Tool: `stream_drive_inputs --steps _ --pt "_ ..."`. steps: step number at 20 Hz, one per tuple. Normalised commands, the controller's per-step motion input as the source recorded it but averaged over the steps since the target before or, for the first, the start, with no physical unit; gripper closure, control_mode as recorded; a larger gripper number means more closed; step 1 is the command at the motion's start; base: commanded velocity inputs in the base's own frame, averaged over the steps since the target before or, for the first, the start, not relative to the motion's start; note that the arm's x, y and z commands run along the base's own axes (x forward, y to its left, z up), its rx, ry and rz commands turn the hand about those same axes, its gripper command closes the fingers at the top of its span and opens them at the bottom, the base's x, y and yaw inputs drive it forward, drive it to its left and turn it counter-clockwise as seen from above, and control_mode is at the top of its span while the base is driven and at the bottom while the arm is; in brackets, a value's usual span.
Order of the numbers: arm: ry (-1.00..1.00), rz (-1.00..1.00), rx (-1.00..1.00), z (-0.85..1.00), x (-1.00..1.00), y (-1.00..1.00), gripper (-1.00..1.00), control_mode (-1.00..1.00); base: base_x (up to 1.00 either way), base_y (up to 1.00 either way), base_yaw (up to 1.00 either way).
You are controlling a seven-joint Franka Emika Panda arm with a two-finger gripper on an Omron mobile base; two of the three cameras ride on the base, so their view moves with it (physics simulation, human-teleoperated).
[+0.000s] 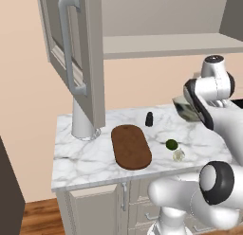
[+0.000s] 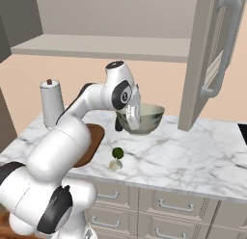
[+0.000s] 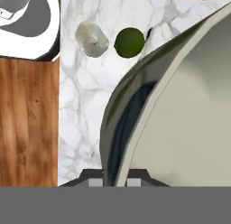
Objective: Open the cabinet. Place the bowl and condiment on the counter. Then place the lime and garlic on the cutting board.
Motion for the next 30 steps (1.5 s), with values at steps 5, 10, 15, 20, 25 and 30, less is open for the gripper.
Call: stream_drive_inputs --steps 5,10,15,20,25,30 --pt "0.0 0.12 0.0 -0.5 0.73 -0.17 1.0 -1.0 0.0 0.0 0.0" --pt "0.03 0.17 0.0 -0.47 0.95 -0.3 1.0 -1.0 0.0 0.0 0.0" --pt "0.07 0.17 0.01 -0.38 0.8 -0.35 1.0 -1.0 0.0 0.0 0.0" --pt "0.08 0.14 0.01 -0.34 0.73 -0.21 1.0 -1.0 0.0 0.0 0.0" --pt "0.01 0.08 0.04 -0.59 0.63 -0.05 1.0 -1.0 0.0 0.0 0.0" --pt "0.0 0.08 0.05 -0.67 0.43 -0.15 1.0 -1.0 0.0 0.0 0.0"
